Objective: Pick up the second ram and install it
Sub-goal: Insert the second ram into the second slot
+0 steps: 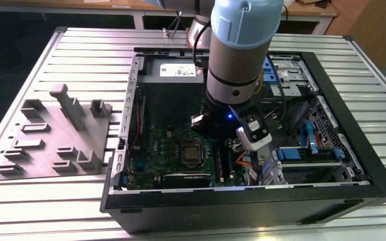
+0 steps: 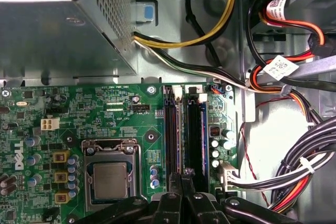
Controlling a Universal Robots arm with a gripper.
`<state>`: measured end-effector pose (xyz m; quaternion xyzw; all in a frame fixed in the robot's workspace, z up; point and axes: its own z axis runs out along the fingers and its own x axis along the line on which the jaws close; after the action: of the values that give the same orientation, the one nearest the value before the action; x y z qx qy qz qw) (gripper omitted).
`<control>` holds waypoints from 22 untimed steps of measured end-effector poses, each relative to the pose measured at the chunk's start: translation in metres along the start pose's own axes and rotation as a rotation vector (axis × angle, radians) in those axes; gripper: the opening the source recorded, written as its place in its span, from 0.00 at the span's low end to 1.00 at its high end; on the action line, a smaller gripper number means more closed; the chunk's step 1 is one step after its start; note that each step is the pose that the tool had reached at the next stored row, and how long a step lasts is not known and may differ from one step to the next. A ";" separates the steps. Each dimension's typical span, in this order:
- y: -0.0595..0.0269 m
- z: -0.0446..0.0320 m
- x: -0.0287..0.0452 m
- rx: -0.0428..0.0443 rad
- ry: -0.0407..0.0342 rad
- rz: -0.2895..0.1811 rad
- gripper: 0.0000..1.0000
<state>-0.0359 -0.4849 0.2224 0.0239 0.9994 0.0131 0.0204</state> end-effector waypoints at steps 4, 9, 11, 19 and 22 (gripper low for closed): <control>0.0000 0.0001 0.0000 -0.0019 0.0002 0.000 0.11; 0.0001 0.0002 0.0000 -0.0043 0.0002 0.000 0.11; 0.0003 0.0002 -0.0001 -0.0044 0.0002 0.000 0.11; 0.0010 0.0003 0.0000 -0.0048 0.0003 0.000 0.11; 0.0010 0.0017 0.0001 -0.0050 0.0003 0.000 0.11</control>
<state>-0.0359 -0.4839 0.2207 0.0240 0.9994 0.0156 0.0204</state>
